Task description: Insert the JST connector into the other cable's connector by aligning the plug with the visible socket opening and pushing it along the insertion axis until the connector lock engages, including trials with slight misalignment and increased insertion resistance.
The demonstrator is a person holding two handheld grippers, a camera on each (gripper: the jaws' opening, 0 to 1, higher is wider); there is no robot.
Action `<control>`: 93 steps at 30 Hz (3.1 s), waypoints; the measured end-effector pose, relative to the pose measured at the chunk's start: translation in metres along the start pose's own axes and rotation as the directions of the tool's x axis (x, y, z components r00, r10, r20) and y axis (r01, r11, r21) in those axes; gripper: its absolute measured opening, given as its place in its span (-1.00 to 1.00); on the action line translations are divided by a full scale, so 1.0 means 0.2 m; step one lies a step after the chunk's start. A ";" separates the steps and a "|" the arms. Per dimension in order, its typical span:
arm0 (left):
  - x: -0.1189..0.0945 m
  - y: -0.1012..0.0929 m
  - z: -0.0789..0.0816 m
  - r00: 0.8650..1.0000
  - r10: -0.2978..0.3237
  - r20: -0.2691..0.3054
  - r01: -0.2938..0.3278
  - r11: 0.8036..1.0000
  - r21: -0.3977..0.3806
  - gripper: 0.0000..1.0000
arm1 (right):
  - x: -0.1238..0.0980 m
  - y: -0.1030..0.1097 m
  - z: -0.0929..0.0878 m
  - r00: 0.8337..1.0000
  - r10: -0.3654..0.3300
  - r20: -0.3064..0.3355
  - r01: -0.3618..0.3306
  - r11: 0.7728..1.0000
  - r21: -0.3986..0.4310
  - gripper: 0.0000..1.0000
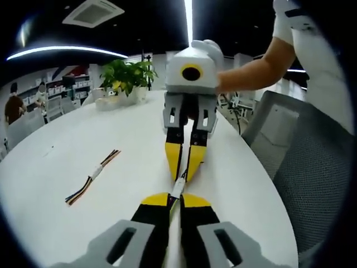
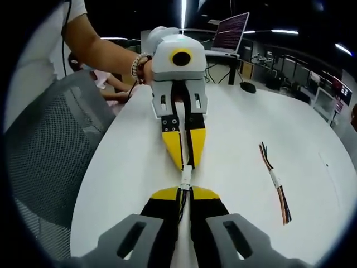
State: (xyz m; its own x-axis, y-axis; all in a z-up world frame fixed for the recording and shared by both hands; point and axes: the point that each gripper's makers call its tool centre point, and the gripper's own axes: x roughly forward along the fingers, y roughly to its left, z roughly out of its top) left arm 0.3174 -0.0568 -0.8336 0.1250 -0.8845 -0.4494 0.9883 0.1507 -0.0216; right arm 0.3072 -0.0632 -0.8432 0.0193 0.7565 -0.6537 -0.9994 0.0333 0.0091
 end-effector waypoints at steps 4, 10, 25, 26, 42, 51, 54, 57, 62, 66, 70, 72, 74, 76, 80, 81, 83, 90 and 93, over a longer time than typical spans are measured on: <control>0.01 0.01 -0.01 1.000 0.007 -0.007 -0.007 1.000 0.012 -1.00 | 0.00 -0.02 -0.02 1.000 -0.013 -0.007 0.013 1.000 -0.008 -0.94; 0.04 0.12 0.05 0.999 0.034 -0.002 -0.034 0.999 0.027 -1.00 | -0.03 -0.14 -0.02 0.999 -0.051 -0.013 0.050 0.999 -0.017 -0.93; 0.07 0.41 0.12 0.990 0.135 0.037 -0.135 0.991 -0.011 -1.00 | -0.07 -0.44 0.01 0.995 -0.101 -0.001 0.101 0.994 -0.047 -0.92; 0.08 0.43 0.11 0.989 0.142 0.034 -0.141 0.990 -0.012 -1.00 | -0.07 -0.46 0.01 0.995 -0.104 -0.004 0.104 0.993 -0.053 -0.92; 0.14 0.54 0.03 0.987 0.158 0.000 -0.158 0.987 -0.030 -1.00 | 0.00 -0.55 -0.06 0.994 -0.099 -0.038 0.097 0.993 -0.065 -0.92; 0.16 0.55 0.00 0.986 0.164 -0.024 -0.165 0.986 -0.026 -1.00 | 0.01 -0.56 -0.09 0.993 -0.110 -0.042 0.108 0.993 -0.046 -0.91; 0.16 0.55 0.01 0.986 0.166 -0.023 -0.166 0.986 -0.021 -0.99 | 0.01 -0.57 -0.09 0.993 -0.116 -0.037 0.115 0.993 -0.025 -0.91; 0.16 0.56 0.01 0.984 0.175 -0.026 -0.175 0.984 -0.010 -0.99 | 0.01 -0.57 -0.09 0.992 -0.124 -0.034 0.123 0.992 -0.023 -0.91; 0.13 0.57 0.02 0.981 0.194 -0.021 -0.195 0.981 -0.017 -0.91 | -0.01 -0.56 -0.09 0.989 -0.139 -0.052 0.138 0.990 -0.036 -0.87; 0.09 0.58 0.03 0.977 0.213 -0.018 -0.213 0.976 -0.034 -0.88 | -0.05 -0.57 -0.08 0.984 -0.168 -0.054 0.167 0.986 -0.032 -0.77; 0.05 0.56 0.07 0.973 0.231 0.017 -0.229 0.971 -0.070 -0.86 | -0.10 -0.59 -0.04 0.977 -0.213 -0.018 0.213 0.977 0.012 -0.75; 0.04 0.55 0.12 0.969 0.239 0.061 -0.231 0.966 -0.118 -0.74 | -0.13 -0.57 -0.01 0.975 -0.220 0.011 0.220 0.975 0.040 -0.69; 0.02 0.54 0.14 0.966 0.249 0.071 -0.239 0.964 -0.119 -0.62 | -0.15 -0.57 0.02 0.969 -0.245 0.032 0.242 0.968 0.060 -0.66; 0.01 0.52 0.16 0.966 0.247 0.075 -0.237 0.964 -0.121 -0.62 | -0.18 -0.57 0.04 0.959 -0.279 0.059 0.272 0.957 0.098 -0.60; -0.04 0.46 0.21 0.963 0.254 0.085 -0.244 0.963 -0.111 -0.54 | -0.24 -0.55 0.07 0.930 -0.350 0.113 0.328 0.927 0.181 -0.34; -0.04 0.45 0.21 0.963 0.255 0.088 -0.245 0.963 -0.111 -0.52 | -0.25 -0.54 0.08 0.928 -0.354 0.115 0.331 0.926 0.181 -0.30; -0.08 0.44 0.25 0.957 0.268 0.110 -0.252 0.957 -0.143 -0.45 | -0.28 -0.53 0.09 0.916 -0.382 0.121 0.358 0.915 0.185 -0.20; -0.20 0.36 0.31 0.933 0.332 0.140 -0.295 0.927 -0.232 0.13 | -0.42 -0.52 0.12 0.872 -0.476 0.117 0.446 0.869 0.214 0.07; -0.29 0.33 0.39 0.902 0.378 0.207 -0.323 0.911 -0.255 0.19 | -0.51 -0.50 0.18 0.833 -0.529 0.161 0.484 0.838 0.250 0.10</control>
State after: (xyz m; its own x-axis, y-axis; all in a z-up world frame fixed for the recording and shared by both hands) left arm 0.3828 -0.0288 -0.7397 0.5041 -0.8328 -0.2287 0.8383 0.5355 -0.1024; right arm 0.4066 -0.1204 -0.7510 0.5495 0.7176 -0.4279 -0.8215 0.5574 -0.1202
